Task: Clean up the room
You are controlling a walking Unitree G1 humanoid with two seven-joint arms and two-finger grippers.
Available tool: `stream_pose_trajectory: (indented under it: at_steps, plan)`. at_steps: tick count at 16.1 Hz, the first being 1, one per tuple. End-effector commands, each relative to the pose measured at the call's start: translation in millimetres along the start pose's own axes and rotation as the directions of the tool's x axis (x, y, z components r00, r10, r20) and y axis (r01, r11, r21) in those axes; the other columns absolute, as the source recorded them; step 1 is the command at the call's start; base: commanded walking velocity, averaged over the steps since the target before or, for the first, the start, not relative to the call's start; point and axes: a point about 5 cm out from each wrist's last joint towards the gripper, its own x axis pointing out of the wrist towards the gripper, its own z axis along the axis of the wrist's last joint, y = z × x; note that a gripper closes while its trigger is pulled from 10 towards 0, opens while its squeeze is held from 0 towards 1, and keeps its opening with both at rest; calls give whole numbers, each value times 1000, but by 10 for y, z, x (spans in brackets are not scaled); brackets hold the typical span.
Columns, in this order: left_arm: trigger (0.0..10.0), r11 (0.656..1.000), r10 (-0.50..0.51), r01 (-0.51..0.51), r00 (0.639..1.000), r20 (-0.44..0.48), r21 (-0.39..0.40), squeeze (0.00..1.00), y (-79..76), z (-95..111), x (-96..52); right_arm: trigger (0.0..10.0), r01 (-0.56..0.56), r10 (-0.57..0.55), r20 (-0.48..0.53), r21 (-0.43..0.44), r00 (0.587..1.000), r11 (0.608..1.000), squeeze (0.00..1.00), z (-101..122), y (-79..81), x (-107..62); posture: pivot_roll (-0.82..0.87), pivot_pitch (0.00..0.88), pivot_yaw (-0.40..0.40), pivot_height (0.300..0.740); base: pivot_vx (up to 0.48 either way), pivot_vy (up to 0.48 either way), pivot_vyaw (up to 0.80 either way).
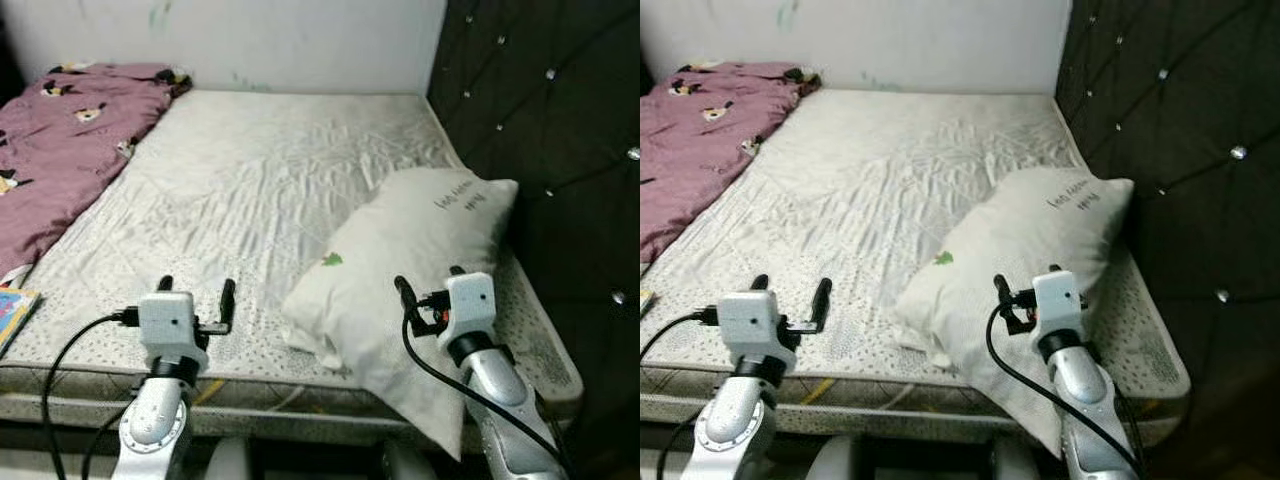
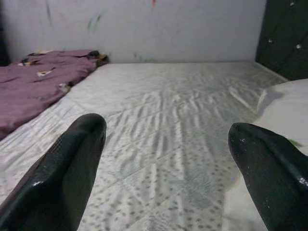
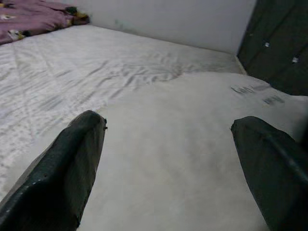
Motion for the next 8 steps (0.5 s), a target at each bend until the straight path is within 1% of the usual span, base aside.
stream_pose_trajectory:
  at_steps: [1, 5, 6, 8]
  plan:
    - [10000, 1000, 21, -21, 1000, -3, 3, 0, 58, 8, 3, 10000, -29, 29, 29, 11, 999, 1000, 0, 67, 82, 36, 8, 20, -10, 610, 0, 0, 0]
    - [10000, 1000, 9, -9, 1000, -12, -2, 0, 29, -10, -2, 10000, -28, 27, 33, 12, 999, 1000, 0, 67, 74, 34, 9, 16, -10, 610, 0, 0, 0]
    - [10000, 1000, 6, -6, 1000, -16, -1, 0, 25, -16, -5, 10000, -38, 37, 41, 29, 998, 999, 0, 70, 81, 31, 9, 16, -9, 596, 0, 0, 0]
    - [10000, 1000, 4, -4, 1000, -20, 0, 0, 22, -22, -4, 10000, -37, 37, 34, 14, 999, 999, 0, 64, 83, 34, 11, 12, -12, 566, 0, 0, 0]
